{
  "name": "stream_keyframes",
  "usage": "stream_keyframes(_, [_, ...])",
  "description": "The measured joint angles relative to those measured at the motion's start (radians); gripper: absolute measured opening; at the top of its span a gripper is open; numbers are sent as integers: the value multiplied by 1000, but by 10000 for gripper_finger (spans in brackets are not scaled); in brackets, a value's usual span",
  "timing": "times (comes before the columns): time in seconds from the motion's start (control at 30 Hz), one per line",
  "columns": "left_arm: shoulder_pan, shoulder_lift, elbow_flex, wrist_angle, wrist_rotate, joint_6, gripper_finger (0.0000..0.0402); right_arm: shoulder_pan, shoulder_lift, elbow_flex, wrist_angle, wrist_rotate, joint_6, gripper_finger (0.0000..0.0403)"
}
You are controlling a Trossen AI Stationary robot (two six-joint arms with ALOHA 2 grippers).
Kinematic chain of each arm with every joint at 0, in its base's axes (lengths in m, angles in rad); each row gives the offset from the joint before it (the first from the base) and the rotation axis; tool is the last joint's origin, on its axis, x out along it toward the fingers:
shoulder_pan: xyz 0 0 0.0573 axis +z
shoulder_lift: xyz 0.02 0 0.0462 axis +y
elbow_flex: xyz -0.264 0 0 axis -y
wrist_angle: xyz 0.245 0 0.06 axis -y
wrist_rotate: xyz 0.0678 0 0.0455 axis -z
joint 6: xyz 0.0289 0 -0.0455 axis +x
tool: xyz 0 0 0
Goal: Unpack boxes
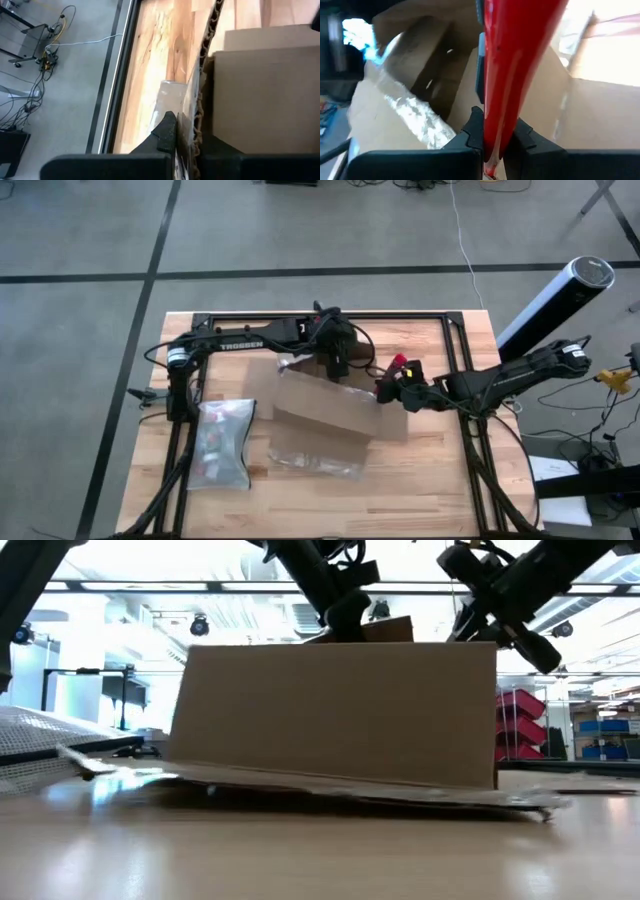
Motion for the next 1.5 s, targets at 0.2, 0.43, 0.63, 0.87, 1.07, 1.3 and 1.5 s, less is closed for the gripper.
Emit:
stream_keyframes(0.2, [-1, 2, 23, -5, -1, -15, 0, -54, -58, -4, -58, 38, -48, 15])
stream_keyframes(0.43, [-1, 0, 29, -8, 10, -66, 0, -128, -160, -5, -141, 53, -103, 15])
stream_keyframes(0.63, [0, -5, 30, -12, 11, -137, 0, -142, -275, -7, -25, 136, -174, 15])
stream_keyframes(0.87, [0, -3, 28, -40, 18, -155, 0, -142, -335, -7, 117, 187, -249, 15])
stream_keyframes(1.07, [-1, -3, 28, -45, 20, -165, 0, -130, -306, -7, 231, -1, -293, 15])
stream_keyframes(1.3, [17, -2, 28, -35, -11, -223, 0, -69, -195, -7, 338, -183, -266, 15])
stream_keyframes(1.5, [24, -2, 27, -23, -12, -232, 1, -20, -83, -7, 277, -267, -191, 15])
